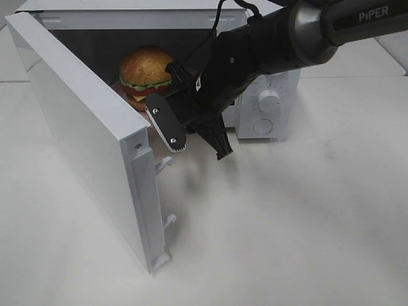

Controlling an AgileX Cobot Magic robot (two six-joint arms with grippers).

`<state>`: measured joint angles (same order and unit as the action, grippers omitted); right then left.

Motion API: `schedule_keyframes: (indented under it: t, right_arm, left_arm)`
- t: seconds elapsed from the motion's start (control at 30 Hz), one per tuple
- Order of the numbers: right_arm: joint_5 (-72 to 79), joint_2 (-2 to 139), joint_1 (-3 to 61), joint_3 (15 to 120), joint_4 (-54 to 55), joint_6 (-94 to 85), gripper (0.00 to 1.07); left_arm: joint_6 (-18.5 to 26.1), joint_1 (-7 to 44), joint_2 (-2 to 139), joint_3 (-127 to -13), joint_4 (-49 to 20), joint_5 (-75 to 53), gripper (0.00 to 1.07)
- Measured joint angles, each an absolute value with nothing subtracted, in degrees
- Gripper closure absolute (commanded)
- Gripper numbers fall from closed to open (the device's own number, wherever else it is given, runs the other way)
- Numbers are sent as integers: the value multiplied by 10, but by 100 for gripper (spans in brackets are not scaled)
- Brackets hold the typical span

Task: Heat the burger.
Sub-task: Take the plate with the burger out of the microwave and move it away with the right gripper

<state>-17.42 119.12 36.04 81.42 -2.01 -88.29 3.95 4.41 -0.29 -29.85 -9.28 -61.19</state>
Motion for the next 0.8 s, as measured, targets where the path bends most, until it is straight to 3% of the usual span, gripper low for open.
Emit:
schedule_keyframes:
  t: [0.8]
  right_arm:
    - [-154, 1045, 347, 654, 108, -1030, 107]
  left_arm:
    - [40, 44, -3, -299, -93, -612, 6]
